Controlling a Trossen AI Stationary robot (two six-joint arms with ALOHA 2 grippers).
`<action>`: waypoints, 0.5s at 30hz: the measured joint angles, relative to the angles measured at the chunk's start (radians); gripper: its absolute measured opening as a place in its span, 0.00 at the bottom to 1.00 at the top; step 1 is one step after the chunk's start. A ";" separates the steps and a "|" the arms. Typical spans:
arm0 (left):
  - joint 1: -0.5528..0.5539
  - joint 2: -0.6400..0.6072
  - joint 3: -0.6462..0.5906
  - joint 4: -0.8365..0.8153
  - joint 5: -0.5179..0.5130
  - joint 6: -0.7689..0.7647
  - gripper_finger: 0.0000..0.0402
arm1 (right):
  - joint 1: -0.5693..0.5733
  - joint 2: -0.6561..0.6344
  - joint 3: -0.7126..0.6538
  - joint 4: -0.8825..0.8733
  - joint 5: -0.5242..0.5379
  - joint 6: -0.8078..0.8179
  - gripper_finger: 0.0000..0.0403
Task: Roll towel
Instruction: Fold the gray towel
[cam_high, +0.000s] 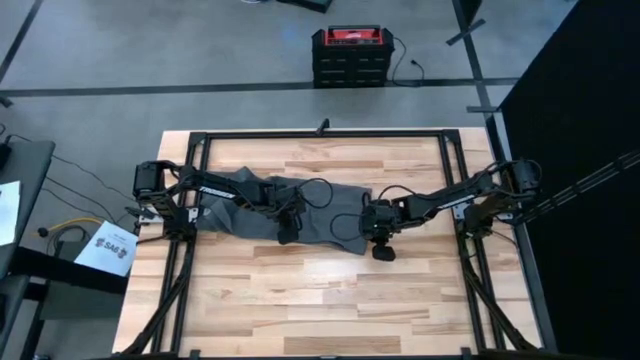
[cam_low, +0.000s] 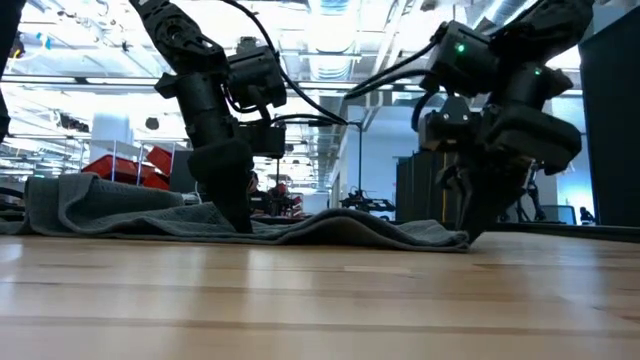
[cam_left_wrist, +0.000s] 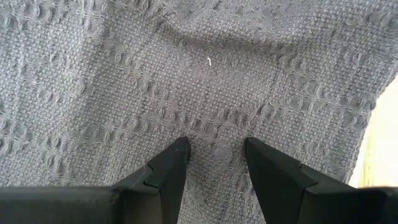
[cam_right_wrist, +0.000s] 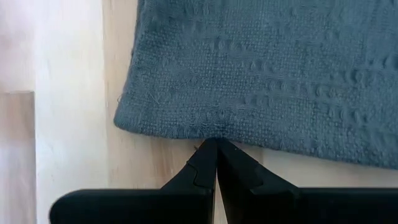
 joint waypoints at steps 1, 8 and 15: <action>0.000 0.000 0.000 -0.001 0.000 0.000 0.38 | 0.000 -0.001 0.000 0.002 0.000 0.000 0.00; 0.000 0.000 0.000 -0.002 0.000 0.000 0.38 | 0.001 -0.042 0.023 -0.001 0.000 -0.024 0.00; 0.000 0.000 0.000 -0.001 -0.001 -0.001 0.38 | -0.009 -0.027 0.011 0.035 0.001 -0.042 0.00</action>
